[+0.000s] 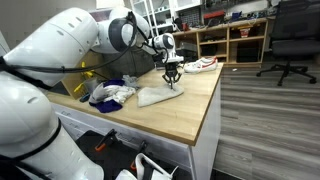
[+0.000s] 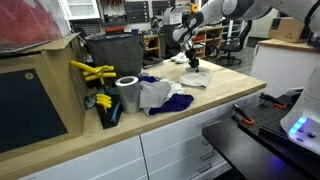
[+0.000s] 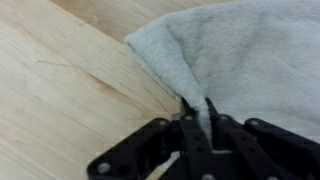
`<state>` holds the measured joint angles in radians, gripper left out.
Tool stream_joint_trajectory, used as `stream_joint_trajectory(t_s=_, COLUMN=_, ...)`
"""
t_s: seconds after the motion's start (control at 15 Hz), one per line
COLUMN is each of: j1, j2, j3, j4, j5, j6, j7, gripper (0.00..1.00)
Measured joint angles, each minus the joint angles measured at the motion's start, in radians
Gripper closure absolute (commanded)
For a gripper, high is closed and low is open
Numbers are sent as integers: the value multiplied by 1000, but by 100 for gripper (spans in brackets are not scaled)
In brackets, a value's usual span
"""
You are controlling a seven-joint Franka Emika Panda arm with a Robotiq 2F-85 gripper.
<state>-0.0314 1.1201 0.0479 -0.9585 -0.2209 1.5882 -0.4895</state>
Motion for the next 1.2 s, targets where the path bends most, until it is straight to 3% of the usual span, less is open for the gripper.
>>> stream_joint_trajectory(t_s=0.33, j1=-5, j2=-37, j3=-6, j4=5, j5=-4, j6=18, j7=13, gripper=98)
stream_joint_trajectory(t_s=0.67, j1=2, j2=-139, j3=-28, j4=-19, j5=-67, j6=122, j7=56, gripper=98)
stream_joint_trajectory(t_s=1.2, j1=132, j2=-326, j3=-91, j4=-335, j5=-295, j6=423, j7=225, gripper=98)
